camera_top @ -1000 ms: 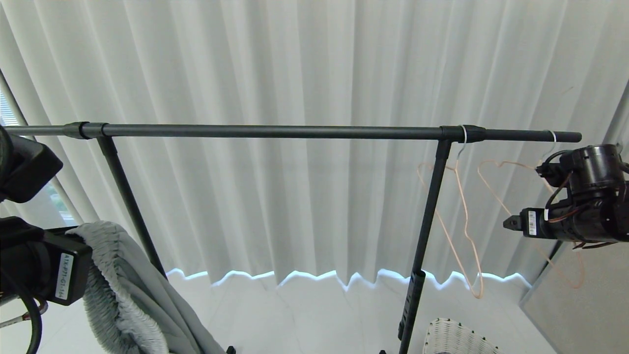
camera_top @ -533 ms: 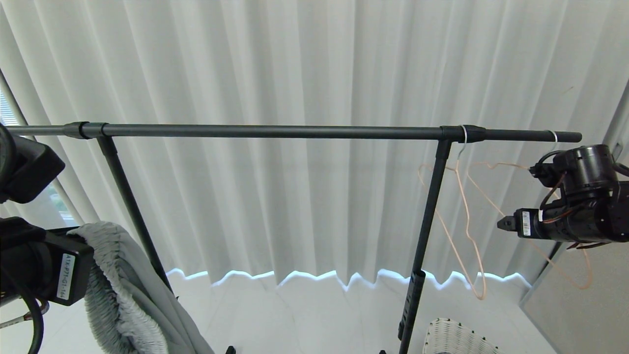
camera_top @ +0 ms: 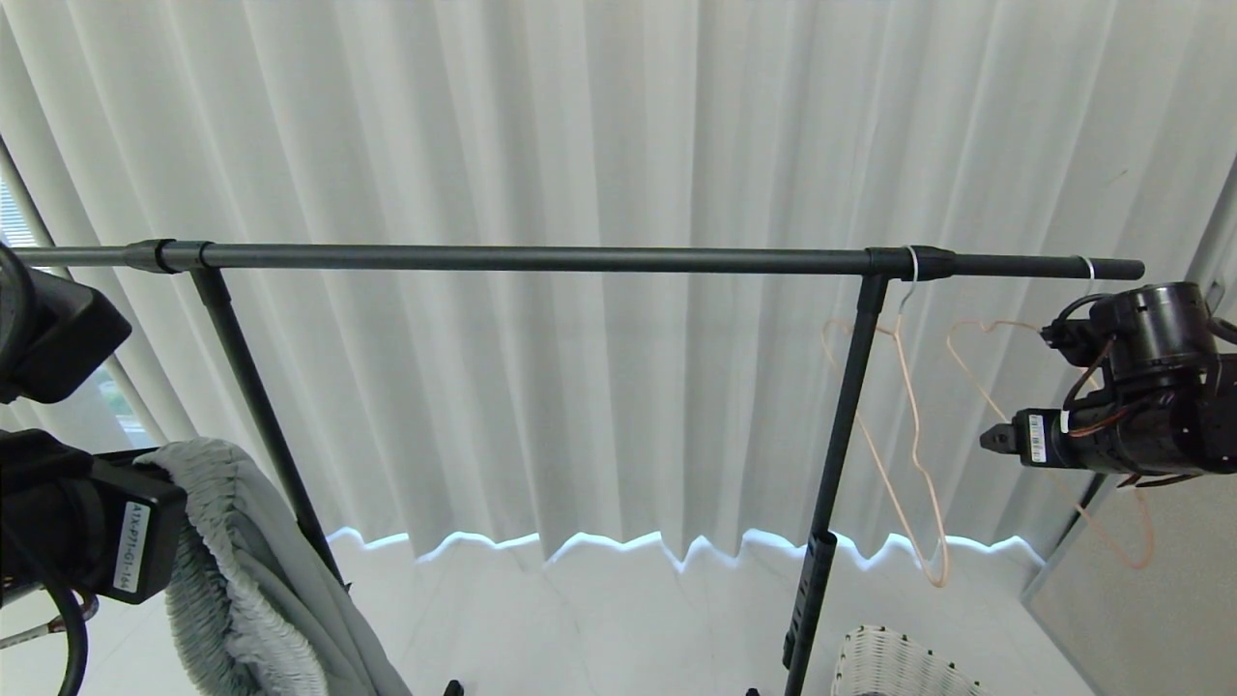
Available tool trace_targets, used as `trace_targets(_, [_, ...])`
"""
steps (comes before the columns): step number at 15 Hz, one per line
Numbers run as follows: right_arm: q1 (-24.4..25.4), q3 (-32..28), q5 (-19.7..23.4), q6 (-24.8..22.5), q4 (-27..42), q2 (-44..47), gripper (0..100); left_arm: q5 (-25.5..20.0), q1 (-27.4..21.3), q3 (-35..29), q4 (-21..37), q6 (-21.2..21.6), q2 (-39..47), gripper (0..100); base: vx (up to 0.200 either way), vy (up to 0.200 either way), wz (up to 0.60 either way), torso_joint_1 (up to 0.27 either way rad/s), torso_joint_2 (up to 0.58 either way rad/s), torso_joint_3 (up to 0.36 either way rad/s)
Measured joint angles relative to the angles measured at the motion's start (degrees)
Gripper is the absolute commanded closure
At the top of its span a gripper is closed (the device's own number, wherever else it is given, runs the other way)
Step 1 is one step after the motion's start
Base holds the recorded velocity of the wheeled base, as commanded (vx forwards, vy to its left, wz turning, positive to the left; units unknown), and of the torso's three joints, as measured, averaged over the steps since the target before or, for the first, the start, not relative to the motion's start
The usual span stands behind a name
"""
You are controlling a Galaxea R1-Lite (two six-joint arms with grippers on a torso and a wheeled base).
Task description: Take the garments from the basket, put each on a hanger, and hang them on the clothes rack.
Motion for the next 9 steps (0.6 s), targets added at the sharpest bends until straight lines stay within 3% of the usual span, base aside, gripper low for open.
trace_targets(7, [-1.87, -1.82, -0.15, -1.87, -0.01, 0.89, 0, -0.04, -0.02, 0.22, -0.06, 0.02, -0.02, 100, 0.000, 0.000, 0.00, 0.000, 0.00, 0.000])
trace_targets(8, [-1.87, -1.84, -0.13, -1.87, -0.01, 0.98, 100, -0.01, -0.02, 0.24, -0.05, 0.02, -0.06, 100, 0.000, 0.000, 0.00, 0.000, 0.00, 0.000])
trace_targets(9, [-1.87, -1.95, -0.13, -1.87, -0.01, 1.05, 100, -0.01, -0.02, 0.27, -0.05, 0.02, -0.09, 100, 0.000, 0.000, 0.00, 0.000, 0.00, 0.000])
